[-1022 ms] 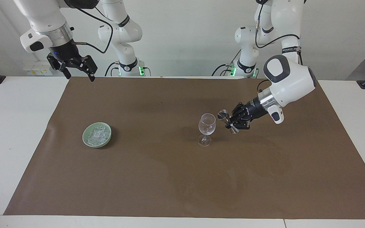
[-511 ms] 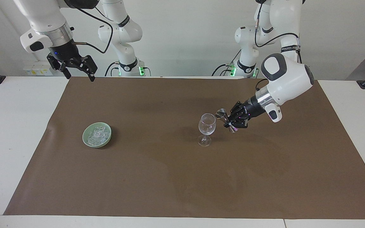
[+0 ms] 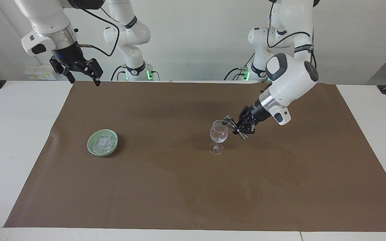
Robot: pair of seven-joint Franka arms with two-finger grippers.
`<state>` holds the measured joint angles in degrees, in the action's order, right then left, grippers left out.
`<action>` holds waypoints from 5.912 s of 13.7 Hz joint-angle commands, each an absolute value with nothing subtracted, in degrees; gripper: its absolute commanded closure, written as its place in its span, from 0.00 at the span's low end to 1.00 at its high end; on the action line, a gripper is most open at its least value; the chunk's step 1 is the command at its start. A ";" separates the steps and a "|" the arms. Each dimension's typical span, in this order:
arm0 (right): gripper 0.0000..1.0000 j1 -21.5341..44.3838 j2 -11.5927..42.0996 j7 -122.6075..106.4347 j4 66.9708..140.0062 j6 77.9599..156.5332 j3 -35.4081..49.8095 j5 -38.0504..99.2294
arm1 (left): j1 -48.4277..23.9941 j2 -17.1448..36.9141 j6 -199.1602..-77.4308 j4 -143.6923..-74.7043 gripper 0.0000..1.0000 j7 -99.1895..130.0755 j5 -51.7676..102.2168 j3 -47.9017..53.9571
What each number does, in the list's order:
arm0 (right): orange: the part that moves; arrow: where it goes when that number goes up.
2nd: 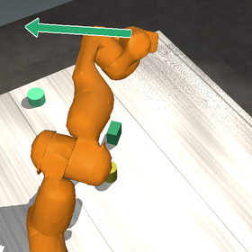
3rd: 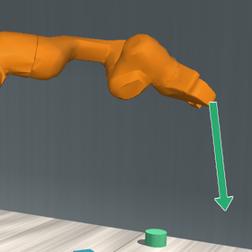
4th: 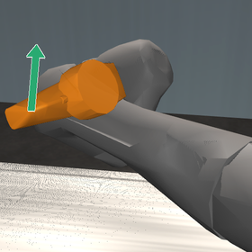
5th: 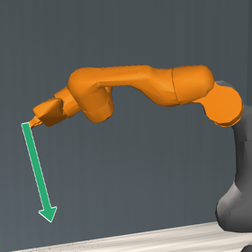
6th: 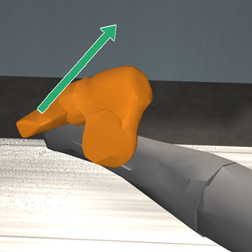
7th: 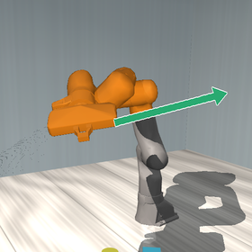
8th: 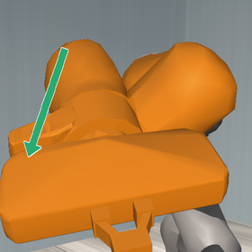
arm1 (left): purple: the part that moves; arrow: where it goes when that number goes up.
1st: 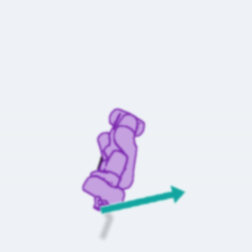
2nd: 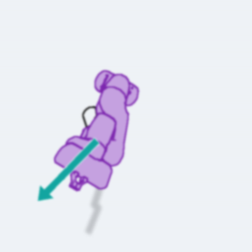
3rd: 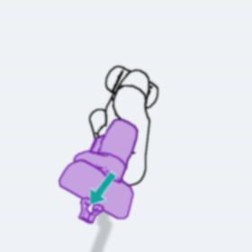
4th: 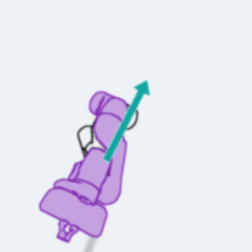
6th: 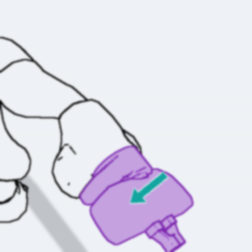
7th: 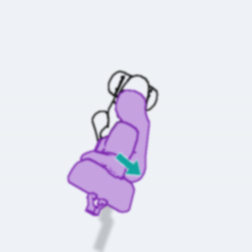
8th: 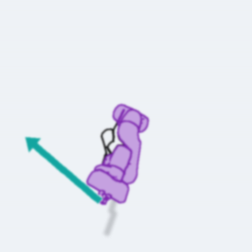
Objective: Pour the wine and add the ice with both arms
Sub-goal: 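Tilt the silver cup with the left gripper to pour into the glass, then rotate back and withdraw the left gripper with the silver cup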
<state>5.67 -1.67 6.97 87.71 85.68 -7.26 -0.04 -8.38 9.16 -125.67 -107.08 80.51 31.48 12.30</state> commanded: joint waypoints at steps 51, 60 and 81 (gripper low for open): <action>0.00 5.54 -2.55 6.06 88.33 85.25 -7.38 1.49 | -19.60 6.24 -126.65 -101.69 1.00 97.56 -17.99 11.87; 0.00 5.54 -2.55 6.06 88.33 85.25 -7.38 1.49 | -22.15 6.24 -127.44 -100.81 1.00 99.23 -26.35 11.95; 0.00 4.92 -2.55 6.07 88.33 85.08 -7.56 1.41 | -7.05 3.60 -130.26 -109.95 1.00 80.18 23.44 11.95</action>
